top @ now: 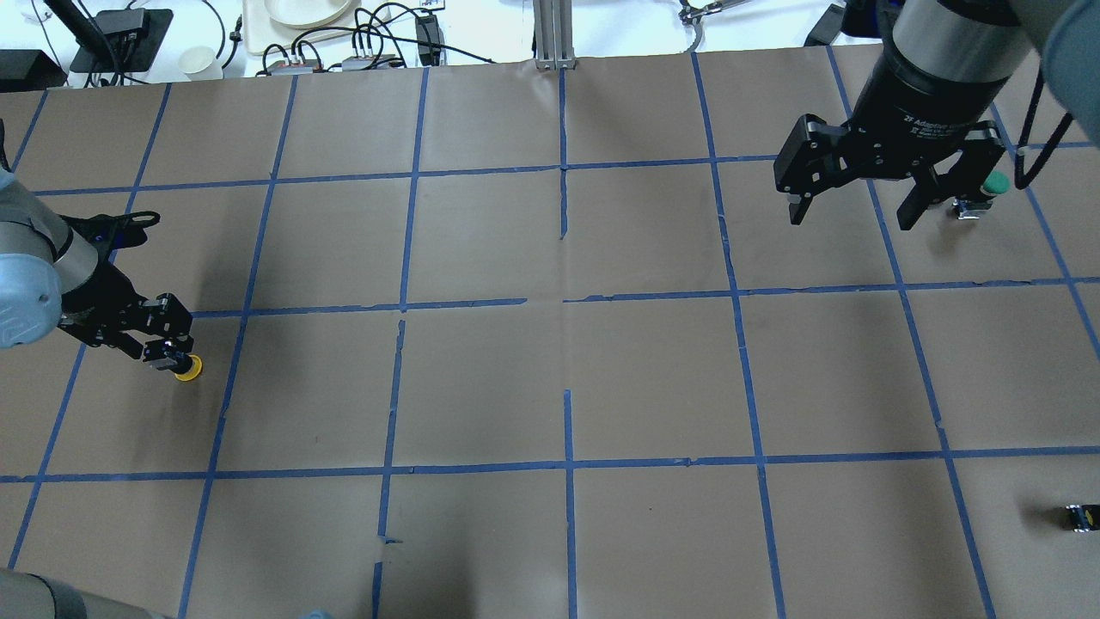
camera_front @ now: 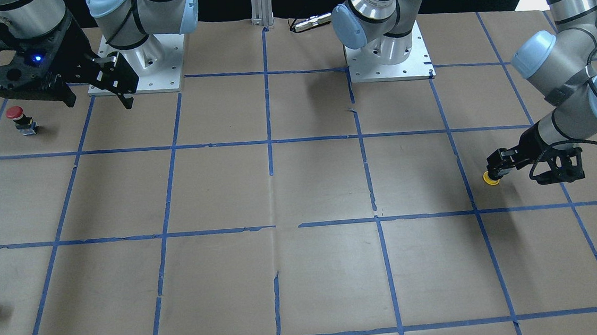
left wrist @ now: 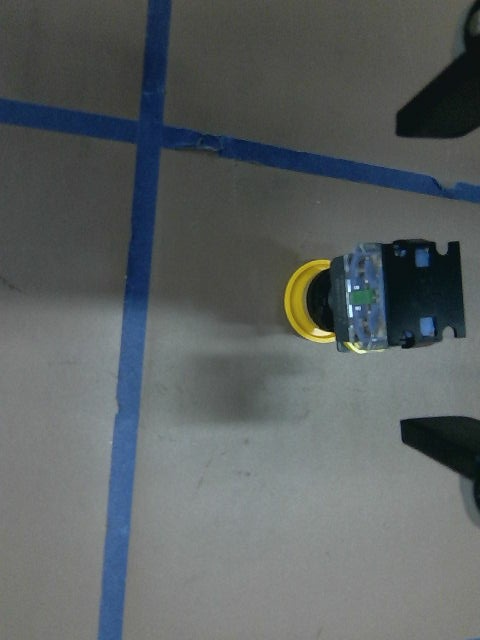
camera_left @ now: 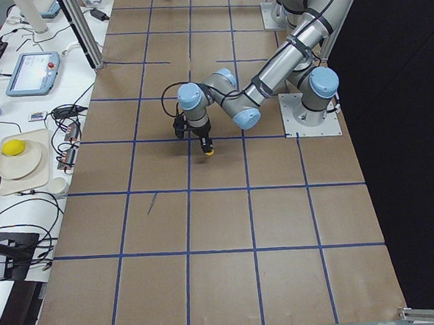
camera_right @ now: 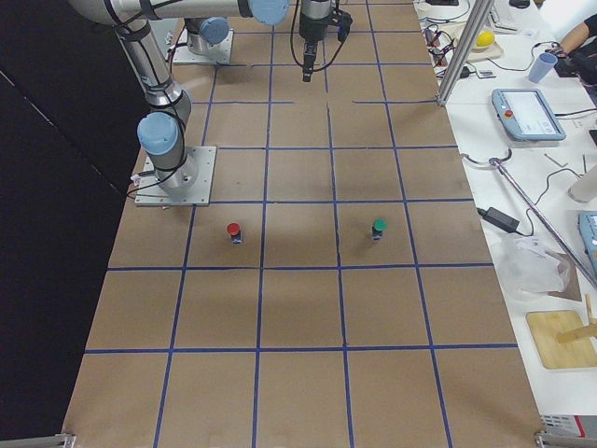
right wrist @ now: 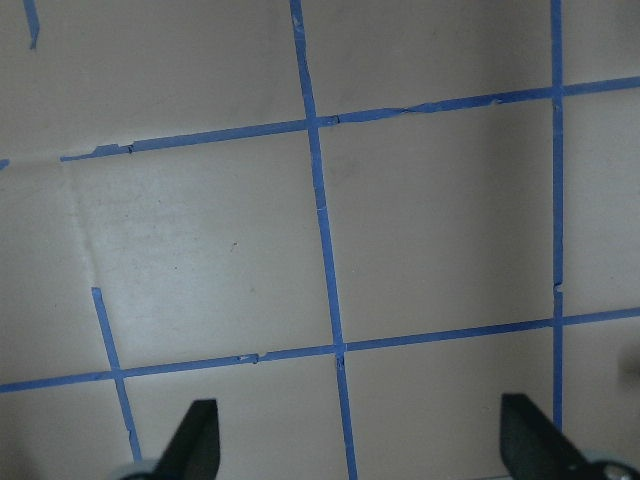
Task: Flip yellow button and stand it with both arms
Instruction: 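Lower the left gripper and close it on the yellow button's body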
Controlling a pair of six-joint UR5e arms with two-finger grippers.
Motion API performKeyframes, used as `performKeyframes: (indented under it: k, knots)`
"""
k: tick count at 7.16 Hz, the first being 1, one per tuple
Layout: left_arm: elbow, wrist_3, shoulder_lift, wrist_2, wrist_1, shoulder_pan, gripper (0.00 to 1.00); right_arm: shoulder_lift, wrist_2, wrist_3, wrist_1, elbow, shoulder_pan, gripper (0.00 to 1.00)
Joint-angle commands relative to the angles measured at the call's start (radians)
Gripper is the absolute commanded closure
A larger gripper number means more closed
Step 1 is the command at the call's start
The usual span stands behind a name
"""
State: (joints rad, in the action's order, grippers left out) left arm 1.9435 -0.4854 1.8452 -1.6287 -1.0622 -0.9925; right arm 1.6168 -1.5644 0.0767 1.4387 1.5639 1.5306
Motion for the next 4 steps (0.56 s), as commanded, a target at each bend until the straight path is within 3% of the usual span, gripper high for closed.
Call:
performKeyframes:
  k: [1, 3, 4]
  knots:
    - [-0.014, -0.007, 0.000, 0.003, -0.002, 0.000, 0.87, -0.002, 0.001, 0.008, -0.001, -0.001, -0.004, 0.00]
    - [-0.015, -0.041, -0.018, 0.080, -0.033, -0.017, 0.87, -0.006, 0.003, 0.148, -0.004, 0.001, -0.007, 0.00]
    - [-0.018, -0.036, -0.067, 0.237, -0.152, -0.020, 0.87, -0.005, 0.004, 0.149, -0.003, -0.001, -0.018, 0.00]
